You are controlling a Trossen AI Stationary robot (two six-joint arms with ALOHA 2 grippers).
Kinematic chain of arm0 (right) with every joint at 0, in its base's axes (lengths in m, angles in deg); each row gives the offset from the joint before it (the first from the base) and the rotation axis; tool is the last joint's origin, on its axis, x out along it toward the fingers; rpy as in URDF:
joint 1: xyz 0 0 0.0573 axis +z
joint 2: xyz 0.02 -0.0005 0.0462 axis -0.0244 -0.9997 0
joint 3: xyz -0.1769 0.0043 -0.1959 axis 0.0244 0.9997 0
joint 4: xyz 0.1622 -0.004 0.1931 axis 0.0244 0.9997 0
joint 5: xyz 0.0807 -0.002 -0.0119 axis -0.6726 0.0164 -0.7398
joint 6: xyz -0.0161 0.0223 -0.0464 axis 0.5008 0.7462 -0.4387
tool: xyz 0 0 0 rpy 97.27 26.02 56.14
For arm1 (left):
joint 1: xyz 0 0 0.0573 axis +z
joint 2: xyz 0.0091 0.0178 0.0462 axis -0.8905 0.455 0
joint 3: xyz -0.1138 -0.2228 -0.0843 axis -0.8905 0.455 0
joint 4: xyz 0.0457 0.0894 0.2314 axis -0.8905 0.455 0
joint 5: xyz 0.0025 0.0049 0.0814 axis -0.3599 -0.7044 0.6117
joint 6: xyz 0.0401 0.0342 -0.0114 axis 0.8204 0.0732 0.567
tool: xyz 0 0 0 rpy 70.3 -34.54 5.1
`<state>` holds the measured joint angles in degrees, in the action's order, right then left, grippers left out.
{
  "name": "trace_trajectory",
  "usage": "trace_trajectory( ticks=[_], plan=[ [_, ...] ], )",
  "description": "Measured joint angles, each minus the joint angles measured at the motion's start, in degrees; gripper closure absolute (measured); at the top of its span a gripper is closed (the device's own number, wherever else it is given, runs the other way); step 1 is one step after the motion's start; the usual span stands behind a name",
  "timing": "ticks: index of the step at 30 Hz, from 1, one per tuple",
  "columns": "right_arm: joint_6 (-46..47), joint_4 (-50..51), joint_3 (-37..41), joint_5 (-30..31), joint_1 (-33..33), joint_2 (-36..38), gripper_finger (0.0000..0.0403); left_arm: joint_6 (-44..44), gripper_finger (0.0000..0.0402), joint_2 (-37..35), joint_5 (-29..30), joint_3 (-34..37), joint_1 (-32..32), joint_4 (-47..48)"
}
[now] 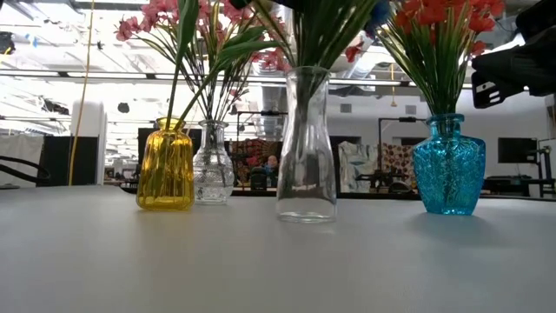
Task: Sort flowers into vase by color
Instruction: Put the blue flowers into the bottom transparent vase
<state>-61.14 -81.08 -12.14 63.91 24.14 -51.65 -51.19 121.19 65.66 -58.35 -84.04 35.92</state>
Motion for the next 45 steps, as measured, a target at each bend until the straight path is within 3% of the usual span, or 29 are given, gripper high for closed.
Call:
trace_trajectory(
  ticks=[8, 16, 45],
  plan=[
    [0.0, 0.0, 0.0, 0.0, 0.0, 0.0, 0.0368, -0.4, 0.0193, -1.9, 3.4, 0.0, -0.4, 4.8],
    [0.0, 0.0, 0.0, 0.1, 0.0, 0.0, 0.0368, 0.1, 0.0195, -1.9, 0.2, 0.0, -0.9, 5.2],
    [0.0, 0.0, 0.0, 0.2, 0.0, 0.0, 0.0368, -1.8, 0.0196, -1.8, 0.3, 0.0, -1.1, 5.3]
  ],
)
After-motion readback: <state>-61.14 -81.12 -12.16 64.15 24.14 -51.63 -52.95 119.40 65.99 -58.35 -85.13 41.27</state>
